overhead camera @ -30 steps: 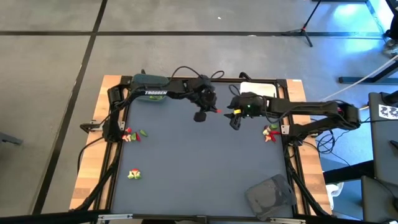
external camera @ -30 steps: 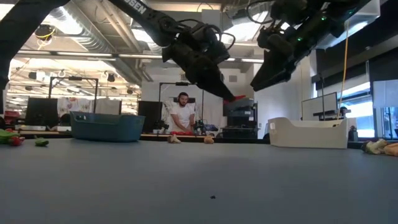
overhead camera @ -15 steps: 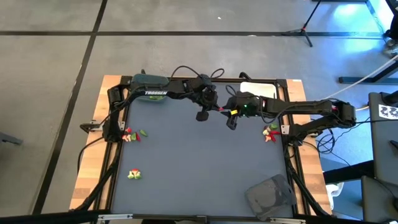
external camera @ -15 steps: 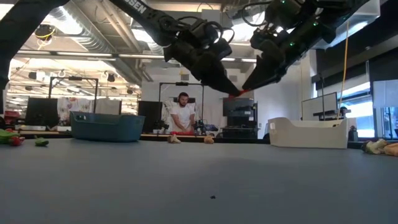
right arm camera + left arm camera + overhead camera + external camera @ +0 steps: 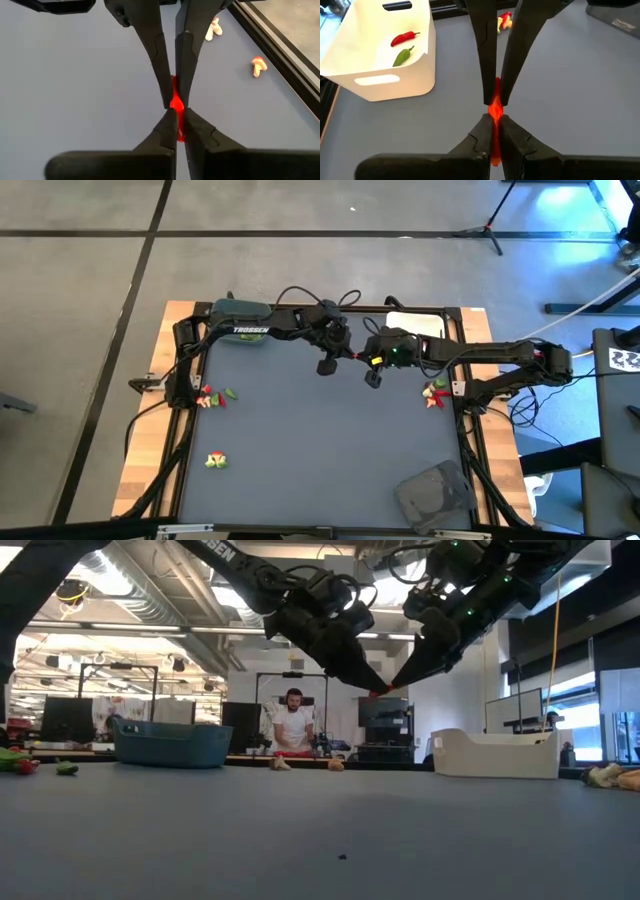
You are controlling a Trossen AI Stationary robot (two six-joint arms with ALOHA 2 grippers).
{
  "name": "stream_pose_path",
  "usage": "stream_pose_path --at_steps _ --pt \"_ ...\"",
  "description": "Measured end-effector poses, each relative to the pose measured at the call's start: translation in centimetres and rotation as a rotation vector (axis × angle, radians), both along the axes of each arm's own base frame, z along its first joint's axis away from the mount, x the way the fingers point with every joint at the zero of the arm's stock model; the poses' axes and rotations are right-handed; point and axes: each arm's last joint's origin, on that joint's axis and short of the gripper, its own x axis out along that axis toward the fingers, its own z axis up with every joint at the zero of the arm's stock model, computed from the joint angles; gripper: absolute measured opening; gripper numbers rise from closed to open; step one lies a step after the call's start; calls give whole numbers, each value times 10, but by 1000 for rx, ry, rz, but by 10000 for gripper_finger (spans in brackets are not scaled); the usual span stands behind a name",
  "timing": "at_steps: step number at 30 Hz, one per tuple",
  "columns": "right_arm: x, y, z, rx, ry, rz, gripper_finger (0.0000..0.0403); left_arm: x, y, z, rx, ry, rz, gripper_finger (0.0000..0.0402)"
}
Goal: Sort produce into baskets
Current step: Put the red chili pepper into the white bin
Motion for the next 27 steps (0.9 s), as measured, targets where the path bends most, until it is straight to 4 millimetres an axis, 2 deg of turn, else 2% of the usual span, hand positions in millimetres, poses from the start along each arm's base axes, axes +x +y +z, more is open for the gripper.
stream_pose_path --at_steps 4,9,13,20,27 --pt "0 0 0 1 4 0 12 0 0 0 -32 3 24 43" --pt "-1 0 -2 -6 20 -14 11 -4 0 4 -71 27 53 116" --pt "-1 -4 1 -16 12 -40 11 -15 2 19 -91 42 84 154" --pt "-10 -22 8 -15 94 -172 10 -55 27 50 -109 102 204 158" --pt "-38 -45 6 60 219 -406 18 -86 71 41 -140 184 355 143"
